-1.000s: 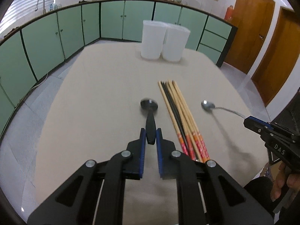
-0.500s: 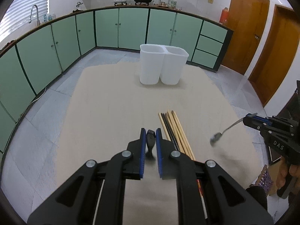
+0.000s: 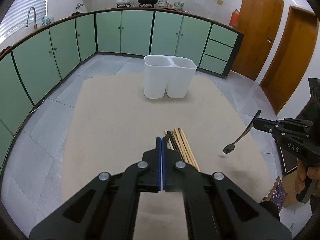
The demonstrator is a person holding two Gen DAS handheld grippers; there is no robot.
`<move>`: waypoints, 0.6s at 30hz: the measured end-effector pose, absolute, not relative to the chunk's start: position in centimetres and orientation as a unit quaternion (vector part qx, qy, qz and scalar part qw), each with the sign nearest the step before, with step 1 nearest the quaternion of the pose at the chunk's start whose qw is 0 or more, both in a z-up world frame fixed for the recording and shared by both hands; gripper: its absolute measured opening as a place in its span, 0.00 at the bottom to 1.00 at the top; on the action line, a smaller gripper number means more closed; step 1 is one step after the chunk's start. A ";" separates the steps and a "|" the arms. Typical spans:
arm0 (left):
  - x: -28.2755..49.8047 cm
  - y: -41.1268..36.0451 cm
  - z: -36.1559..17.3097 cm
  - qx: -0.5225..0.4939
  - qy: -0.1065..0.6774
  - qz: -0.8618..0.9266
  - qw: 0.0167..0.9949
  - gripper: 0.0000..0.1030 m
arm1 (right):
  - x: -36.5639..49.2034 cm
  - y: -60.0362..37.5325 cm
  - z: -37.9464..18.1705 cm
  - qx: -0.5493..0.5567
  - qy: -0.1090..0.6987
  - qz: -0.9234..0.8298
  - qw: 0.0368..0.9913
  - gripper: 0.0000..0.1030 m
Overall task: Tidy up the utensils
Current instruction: 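Carry the black spoon with the left tool while the right tool carries the metal spoon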
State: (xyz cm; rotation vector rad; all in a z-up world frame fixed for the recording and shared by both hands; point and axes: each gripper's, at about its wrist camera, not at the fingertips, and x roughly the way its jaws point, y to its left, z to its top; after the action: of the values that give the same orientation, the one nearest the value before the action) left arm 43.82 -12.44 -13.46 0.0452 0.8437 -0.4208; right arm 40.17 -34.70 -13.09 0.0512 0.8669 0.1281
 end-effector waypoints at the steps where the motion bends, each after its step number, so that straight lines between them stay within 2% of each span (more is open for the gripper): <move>1: 43.9 -12.4 -13.4 0.021 0.406 -0.203 0.890 0.00 | 40.1 -34.7 -13.1 0.026 0.419 0.063 0.905 0.01; 5: 44.4 -12.7 -13.9 0.024 0.413 -0.209 0.886 0.00 | 40.1 -35.1 -12.7 0.033 0.416 0.064 0.907 0.01; 8: 45.5 -14.1 -16.0 0.031 0.443 -0.231 0.865 0.04 | 40.2 -35.5 -12.4 0.041 0.413 0.066 0.907 0.01; 10: 46.2 -15.3 -18.0 0.054 0.458 -0.231 0.857 0.16 | 40.1 -35.7 -12.4 0.043 0.412 0.067 0.908 0.01; 11: 46.6 -15.9 -18.9 0.067 0.460 -0.229 0.855 0.30 | 40.1 -35.8 -12.5 0.046 0.412 0.067 0.908 0.01; 12: 47.0 -16.6 -20.0 0.084 0.460 -0.225 0.855 0.39 | 40.1 -35.9 -12.6 0.047 0.412 0.068 0.908 0.01; 18: 49.7 -18.3 -24.2 0.136 0.482 -0.201 0.842 0.38 | 40.2 -37.0 -13.5 0.057 0.413 0.071 0.906 0.01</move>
State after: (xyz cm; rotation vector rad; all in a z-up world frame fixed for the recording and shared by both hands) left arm 49.66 -18.30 -24.16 0.2883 1.0193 -0.4242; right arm 40.22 -36.98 -13.51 0.1180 0.8525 0.1459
